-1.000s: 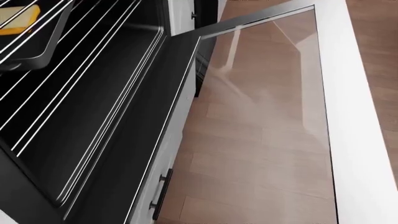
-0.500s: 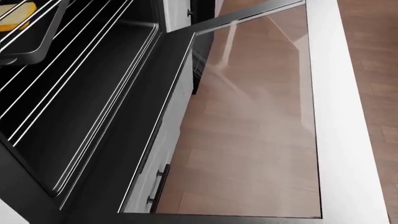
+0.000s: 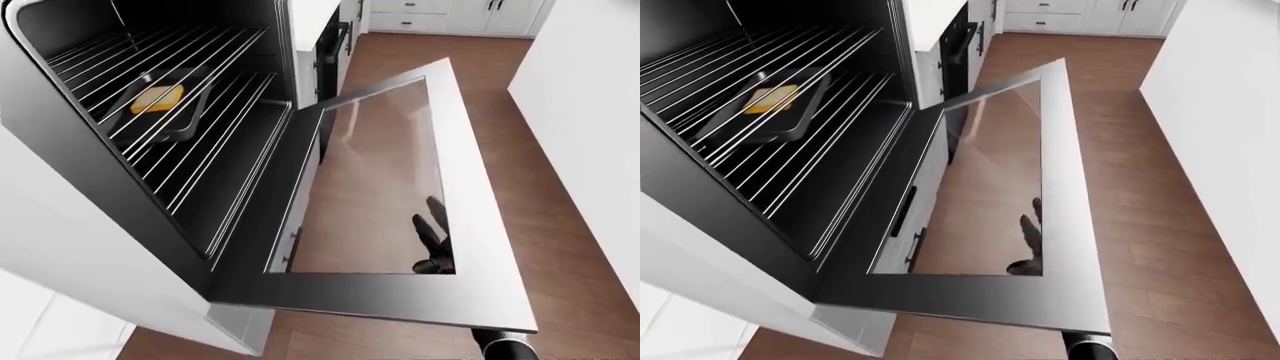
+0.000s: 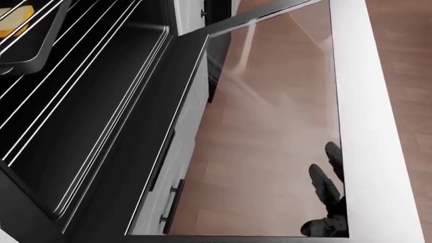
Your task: Close the oven door.
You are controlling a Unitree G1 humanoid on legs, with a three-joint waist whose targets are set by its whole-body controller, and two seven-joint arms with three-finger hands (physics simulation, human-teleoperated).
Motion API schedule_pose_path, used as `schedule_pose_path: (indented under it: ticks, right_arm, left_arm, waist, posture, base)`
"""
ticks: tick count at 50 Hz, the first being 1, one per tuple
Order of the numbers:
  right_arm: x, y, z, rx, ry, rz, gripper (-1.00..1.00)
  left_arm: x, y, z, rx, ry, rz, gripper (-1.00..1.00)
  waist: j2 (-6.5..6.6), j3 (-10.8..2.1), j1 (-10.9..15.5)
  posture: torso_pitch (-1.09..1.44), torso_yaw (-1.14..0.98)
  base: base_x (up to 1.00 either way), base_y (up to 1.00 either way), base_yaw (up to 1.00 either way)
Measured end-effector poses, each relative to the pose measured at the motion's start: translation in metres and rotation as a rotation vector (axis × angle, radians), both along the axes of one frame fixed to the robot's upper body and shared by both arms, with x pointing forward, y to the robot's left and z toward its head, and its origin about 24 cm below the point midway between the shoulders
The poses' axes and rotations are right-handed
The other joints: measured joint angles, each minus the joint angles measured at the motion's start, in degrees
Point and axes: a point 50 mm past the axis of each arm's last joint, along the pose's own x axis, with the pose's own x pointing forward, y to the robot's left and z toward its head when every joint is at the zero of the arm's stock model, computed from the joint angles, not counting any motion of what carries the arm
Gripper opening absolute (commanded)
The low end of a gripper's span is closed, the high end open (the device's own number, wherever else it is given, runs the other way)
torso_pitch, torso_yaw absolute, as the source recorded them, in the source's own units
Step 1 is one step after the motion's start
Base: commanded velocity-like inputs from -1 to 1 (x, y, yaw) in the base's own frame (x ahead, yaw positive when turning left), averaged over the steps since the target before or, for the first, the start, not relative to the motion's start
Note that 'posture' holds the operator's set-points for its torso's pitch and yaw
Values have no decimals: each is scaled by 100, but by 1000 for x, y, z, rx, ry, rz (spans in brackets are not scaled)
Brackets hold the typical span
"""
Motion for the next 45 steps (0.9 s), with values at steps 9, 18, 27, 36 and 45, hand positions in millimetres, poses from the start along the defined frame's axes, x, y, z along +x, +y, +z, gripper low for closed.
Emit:
schedule_pose_path:
  ticks: [9,18,27,36,45]
  right_arm:
    - [9,20,34,-6,-54,59,100]
    - [28,58,92,-48,-131,158,100]
    - [36,95,119,-60,-198,290,100]
    - [47,115,131,-95,-199,339,100]
    - [60,147,150,-128,-234,427,100]
  left_arm:
    - [2,-1,0,-1,-9,-2,100]
    - [-1,0,0,-3,-1,4,100]
    - [3,0,1,-1,-16,-4,100]
    - [2,0,0,-3,-11,1,100]
    - [1,-1,0,-1,-13,0,100]
  waist:
    - [12,-3,-3]
    - [41,51,-49]
    - [42,0,-13]
    - [83,58,-28]
    - [131,58,-44]
  posture:
    - [0,0]
    - [0,0]
    - [0,0]
    - [0,0]
    - [0,0]
  base:
    - [0,0,0]
    - [0,0,0]
    - [0,0,0]
    - [0,0,0]
    - [0,0,0]
